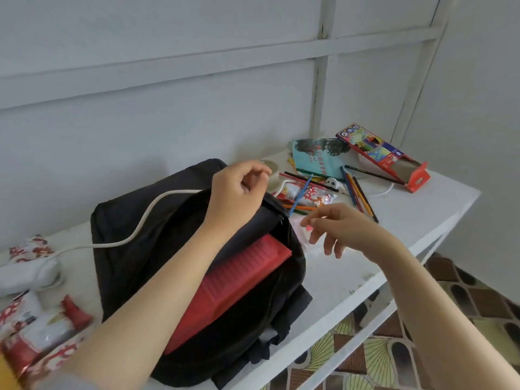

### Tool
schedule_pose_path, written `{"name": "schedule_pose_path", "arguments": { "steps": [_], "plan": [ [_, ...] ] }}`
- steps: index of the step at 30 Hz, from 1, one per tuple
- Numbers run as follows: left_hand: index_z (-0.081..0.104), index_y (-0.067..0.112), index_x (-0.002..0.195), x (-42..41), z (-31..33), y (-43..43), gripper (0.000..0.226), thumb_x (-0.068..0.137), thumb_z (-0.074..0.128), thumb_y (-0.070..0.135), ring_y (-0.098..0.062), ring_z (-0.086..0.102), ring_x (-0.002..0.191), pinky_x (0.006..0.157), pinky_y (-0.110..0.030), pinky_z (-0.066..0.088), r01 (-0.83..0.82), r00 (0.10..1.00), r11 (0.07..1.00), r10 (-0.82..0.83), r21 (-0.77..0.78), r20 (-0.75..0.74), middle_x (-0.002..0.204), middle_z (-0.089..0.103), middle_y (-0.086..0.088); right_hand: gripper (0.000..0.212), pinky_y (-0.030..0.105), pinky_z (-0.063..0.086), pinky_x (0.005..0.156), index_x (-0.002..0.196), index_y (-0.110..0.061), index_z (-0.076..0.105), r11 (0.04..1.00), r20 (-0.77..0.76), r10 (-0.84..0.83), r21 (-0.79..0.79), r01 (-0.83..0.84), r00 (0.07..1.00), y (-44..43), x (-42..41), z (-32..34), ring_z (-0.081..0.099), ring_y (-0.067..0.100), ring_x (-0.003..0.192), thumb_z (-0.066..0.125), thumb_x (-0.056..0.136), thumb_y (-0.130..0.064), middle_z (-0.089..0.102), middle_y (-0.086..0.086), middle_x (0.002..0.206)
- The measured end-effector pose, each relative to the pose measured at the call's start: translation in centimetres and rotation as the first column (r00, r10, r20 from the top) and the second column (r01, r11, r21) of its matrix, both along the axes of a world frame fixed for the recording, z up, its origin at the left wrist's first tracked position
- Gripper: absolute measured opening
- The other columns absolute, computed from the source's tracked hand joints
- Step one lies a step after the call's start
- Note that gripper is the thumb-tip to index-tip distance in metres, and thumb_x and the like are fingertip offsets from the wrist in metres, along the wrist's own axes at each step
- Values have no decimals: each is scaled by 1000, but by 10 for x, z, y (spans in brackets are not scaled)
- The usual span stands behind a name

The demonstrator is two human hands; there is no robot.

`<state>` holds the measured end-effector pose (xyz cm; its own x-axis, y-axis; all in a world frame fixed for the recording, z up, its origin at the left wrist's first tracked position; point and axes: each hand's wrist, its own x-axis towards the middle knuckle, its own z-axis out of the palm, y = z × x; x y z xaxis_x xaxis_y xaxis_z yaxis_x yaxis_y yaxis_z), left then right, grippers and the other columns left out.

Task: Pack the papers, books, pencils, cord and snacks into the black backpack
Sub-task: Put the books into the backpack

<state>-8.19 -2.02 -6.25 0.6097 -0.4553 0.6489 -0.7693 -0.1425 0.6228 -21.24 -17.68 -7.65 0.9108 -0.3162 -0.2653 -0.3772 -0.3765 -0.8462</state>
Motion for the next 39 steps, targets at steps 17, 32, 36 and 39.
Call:
{"name": "schedule_pose_path", "arguments": {
  "steps": [17, 32, 36, 39],
  "plan": [
    [64, 19, 111, 60, -80, -82, 36, 89, 46, 40, -22, 45, 116, 104, -36, 23, -453, 891, 572, 308, 684, 333, 115, 60, -2, 35, 28, 46, 70, 123, -9, 53, 836, 135, -147, -513, 196, 980, -163, 151, -42, 55, 18, 89, 47, 89, -8, 59, 11, 117],
    [72, 22, 89, 62, -90, -84, 41, 77, 39, 42, -18, 59, 101, 99, -29, 31, -527, 850, 618, 383, 583, 363, 93, 68, 5, 72, 38, 49, 65, 141, -29, 25, 568, 83, 165, -822, -27, 983, -233, 245, -39, 56, 27, 78, 56, 83, 1, 59, 15, 95],
    [72, 20, 88, 63, -91, -84, 31, 75, 50, 38, -19, 59, 100, 96, -32, 37, -532, 846, 621, 398, 575, 354, 91, 68, 5, 68, 40, 55, 68, 135, -29, 32, 740, 271, 196, -671, 39, 942, -238, 244, -38, 58, 27, 84, 55, 83, 9, 56, 12, 96],
    [72, 20, 87, 63, -92, -85, 28, 73, 54, 36, -20, 60, 98, 95, -32, 38, -534, 845, 623, 403, 572, 350, 89, 68, 4, 68, 41, 51, 76, 136, -31, 32, 770, 381, 235, -635, 68, 894, -234, 239, -30, 53, 26, 92, 51, 84, 10, 52, 8, 96]
  ]
}}
